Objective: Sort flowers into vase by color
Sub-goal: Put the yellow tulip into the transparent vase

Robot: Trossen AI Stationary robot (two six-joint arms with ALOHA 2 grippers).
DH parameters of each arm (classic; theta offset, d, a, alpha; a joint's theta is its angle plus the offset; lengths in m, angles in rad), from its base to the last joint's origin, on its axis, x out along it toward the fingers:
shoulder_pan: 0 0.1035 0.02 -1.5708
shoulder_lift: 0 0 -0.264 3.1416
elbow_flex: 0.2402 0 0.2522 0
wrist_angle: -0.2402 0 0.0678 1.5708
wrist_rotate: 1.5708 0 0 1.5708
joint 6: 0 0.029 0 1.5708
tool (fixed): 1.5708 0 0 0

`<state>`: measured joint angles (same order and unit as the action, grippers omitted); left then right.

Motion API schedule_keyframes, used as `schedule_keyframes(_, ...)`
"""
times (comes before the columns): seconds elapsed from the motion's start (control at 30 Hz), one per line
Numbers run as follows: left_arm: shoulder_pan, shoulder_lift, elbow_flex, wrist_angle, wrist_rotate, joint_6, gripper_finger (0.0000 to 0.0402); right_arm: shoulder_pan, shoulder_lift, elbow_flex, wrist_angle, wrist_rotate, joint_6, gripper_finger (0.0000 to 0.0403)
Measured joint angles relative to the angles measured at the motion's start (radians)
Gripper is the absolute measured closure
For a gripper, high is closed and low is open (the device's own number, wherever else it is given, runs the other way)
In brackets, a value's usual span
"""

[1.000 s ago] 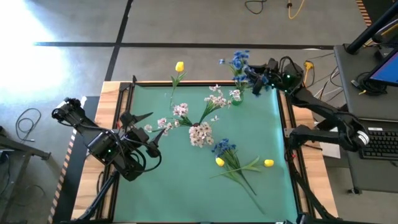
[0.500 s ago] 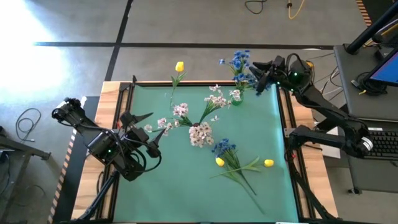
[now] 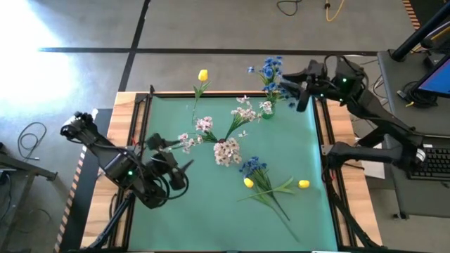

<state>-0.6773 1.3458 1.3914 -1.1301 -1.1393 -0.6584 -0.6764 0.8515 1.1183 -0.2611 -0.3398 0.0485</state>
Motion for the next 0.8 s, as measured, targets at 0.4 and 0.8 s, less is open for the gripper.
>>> schedule_keyframes(0.4, -0.016, 0.068, 0.002, 0.23, 0.142, 0.184, 0.007, 0.427, 0.057, 0.137, -0.187, 0.029, 0.113, 0.0264)
schedule_keyframes(0.8, -0.023, 0.197, 0.021, 0.325, 0.374, 0.23, 0.007, 0.903, 0.082, 0.141, -0.493, 0.19, 0.356, 0.0297)
